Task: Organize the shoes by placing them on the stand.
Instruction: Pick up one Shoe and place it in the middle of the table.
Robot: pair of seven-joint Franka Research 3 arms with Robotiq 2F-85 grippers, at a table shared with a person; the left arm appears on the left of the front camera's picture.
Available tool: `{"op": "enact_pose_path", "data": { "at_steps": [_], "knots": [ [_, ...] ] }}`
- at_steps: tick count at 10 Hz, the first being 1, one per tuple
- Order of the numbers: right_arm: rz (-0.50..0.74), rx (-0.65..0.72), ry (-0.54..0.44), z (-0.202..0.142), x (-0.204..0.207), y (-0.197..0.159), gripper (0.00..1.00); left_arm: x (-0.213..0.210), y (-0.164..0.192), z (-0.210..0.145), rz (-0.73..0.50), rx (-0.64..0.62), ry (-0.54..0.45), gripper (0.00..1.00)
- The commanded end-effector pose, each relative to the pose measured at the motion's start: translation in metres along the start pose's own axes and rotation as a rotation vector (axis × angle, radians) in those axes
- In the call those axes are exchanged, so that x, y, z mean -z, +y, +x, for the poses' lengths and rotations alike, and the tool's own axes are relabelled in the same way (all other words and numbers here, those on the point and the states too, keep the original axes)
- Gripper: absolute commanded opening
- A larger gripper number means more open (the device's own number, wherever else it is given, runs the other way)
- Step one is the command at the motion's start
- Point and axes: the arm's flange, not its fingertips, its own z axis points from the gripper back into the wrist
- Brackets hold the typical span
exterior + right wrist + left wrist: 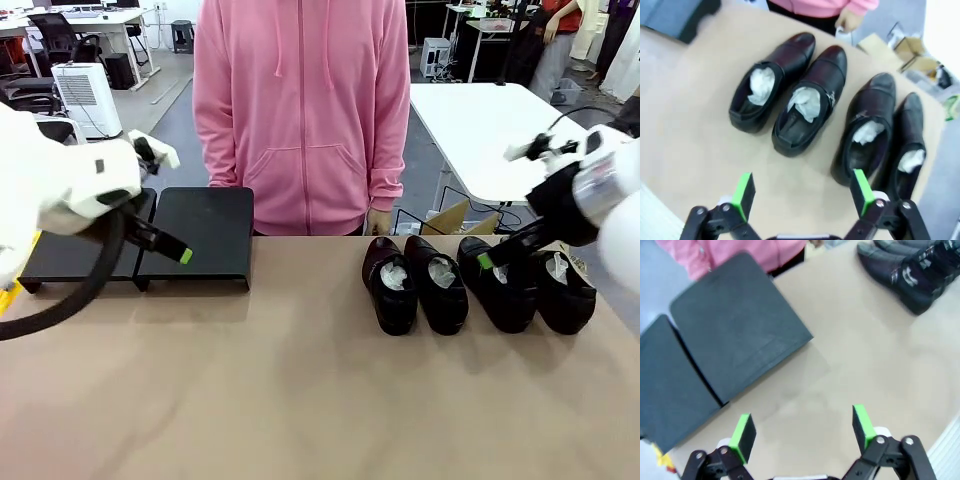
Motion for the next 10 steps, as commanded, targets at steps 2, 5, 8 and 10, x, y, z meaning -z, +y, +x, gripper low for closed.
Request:
{"op": "enact_pose_path", "data": {
  "at_steps": [2,5,8,10],
  "knots": [
    [0.142,0.024,-0.100,-0.027,-0.047,-0.037,1.00,-0.047,0.043,-0.007,-0.150,-0.043,-0.045,1.00],
    [0.182,0.129,-0.150,-0.057,-0.062,-0.063,1.00,-0.066,0.064,-0.017,-0.098,-0.124,-0.075,1.00],
    [0.254,0.147,-0.194,-0.058,-0.056,-0.060,1.00,-0.058,0.062,-0.007,-0.154,-0.169,-0.077,1.00],
    [0.176,0.155,-0.149,-0.041,-0.071,-0.072,1.00,-0.067,0.068,-0.018,-0.088,-0.123,-0.055,1.00]
  ]
}}
